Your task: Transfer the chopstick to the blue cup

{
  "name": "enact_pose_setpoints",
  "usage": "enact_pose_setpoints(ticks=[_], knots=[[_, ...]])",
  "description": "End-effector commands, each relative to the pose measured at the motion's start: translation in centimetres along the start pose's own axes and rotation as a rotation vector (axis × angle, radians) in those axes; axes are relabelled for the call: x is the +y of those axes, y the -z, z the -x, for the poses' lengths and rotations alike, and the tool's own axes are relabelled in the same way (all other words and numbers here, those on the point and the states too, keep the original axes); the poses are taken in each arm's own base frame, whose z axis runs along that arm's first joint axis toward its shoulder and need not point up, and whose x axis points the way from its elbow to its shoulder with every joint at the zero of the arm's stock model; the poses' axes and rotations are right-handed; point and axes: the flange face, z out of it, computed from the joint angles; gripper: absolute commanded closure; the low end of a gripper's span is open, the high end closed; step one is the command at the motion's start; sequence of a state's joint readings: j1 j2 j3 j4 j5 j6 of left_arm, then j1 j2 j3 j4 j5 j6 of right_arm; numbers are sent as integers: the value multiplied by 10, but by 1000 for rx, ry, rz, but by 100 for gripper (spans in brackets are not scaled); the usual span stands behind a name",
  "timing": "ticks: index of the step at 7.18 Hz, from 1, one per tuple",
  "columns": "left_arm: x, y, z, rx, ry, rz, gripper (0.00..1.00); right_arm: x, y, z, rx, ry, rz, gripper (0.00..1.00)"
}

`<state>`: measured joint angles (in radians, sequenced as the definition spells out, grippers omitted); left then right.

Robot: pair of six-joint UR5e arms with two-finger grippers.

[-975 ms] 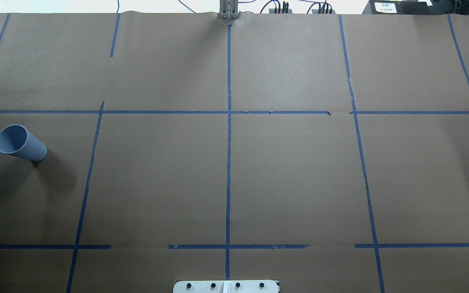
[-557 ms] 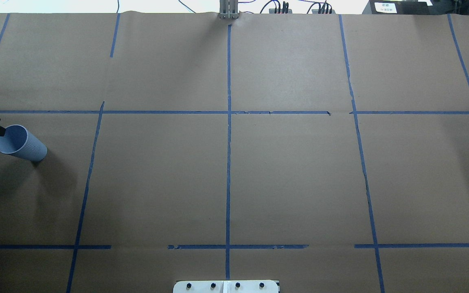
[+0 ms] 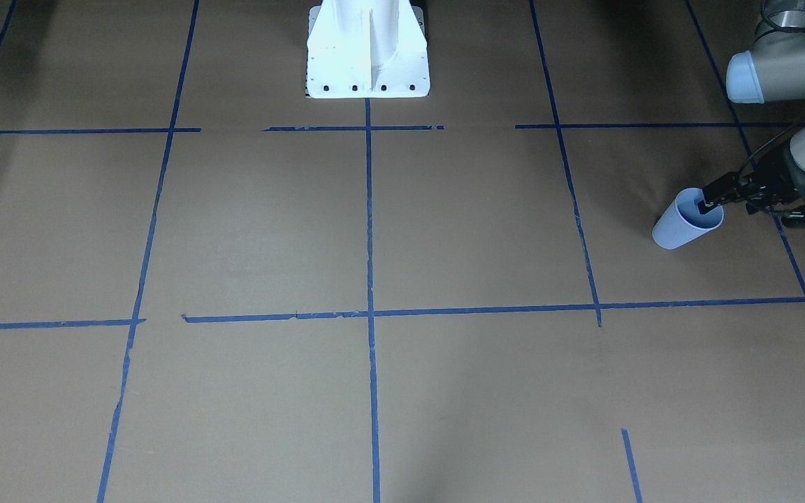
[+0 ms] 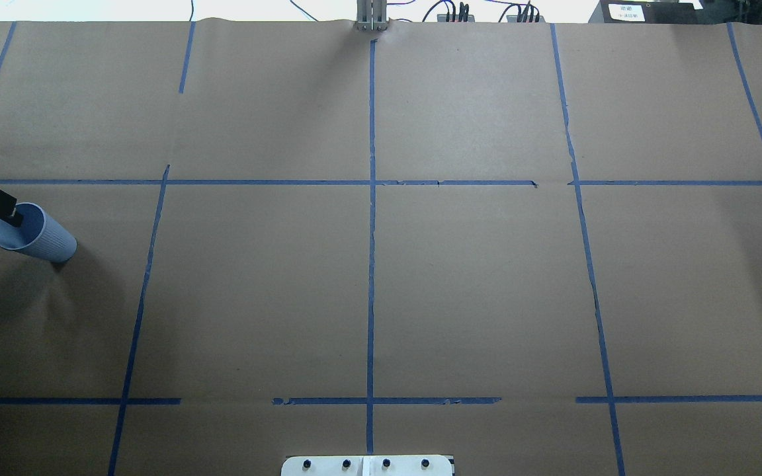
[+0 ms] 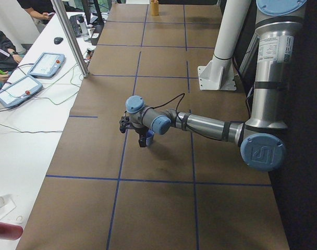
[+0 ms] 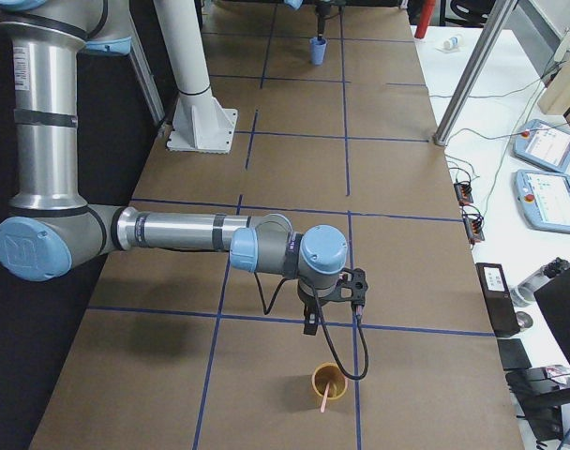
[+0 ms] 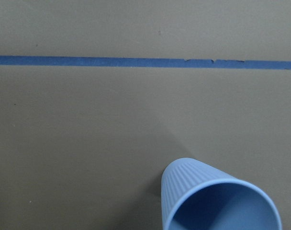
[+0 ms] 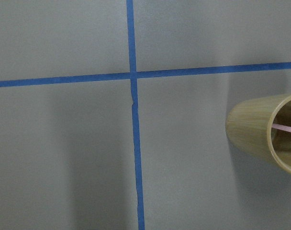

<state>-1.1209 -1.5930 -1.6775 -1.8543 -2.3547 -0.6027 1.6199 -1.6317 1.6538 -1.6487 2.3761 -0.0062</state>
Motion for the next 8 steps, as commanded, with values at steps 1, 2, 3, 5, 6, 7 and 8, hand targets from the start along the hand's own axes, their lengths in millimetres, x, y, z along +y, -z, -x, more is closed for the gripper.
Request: enact_pose_setpoints(ticks=[1,2,3,5,6,7,8], knots=[[-3,-8,-4,-2,-5,13,0,-1,1,1,0,2,-1,0],[-3,-9,-5,-3,-5,15,3,-1,1,1,0,3,-3,0],[-2,-10,-6,-2,-8,16,6,-1,1,1,0,0,-1,0],[0,-17,-9,-5,-12,30,12,-2,1,1,0,1,-3,0],[0,-19,-9,-6,-9,33,29,-3,2,2,0,3,-5,0],[0,-19,-9,-6,-10,34,51,-3,2,2,0,3,-5,0],[0,-19,-9,-6,-10,34,75,-4,3,3,0,3,-6,0]])
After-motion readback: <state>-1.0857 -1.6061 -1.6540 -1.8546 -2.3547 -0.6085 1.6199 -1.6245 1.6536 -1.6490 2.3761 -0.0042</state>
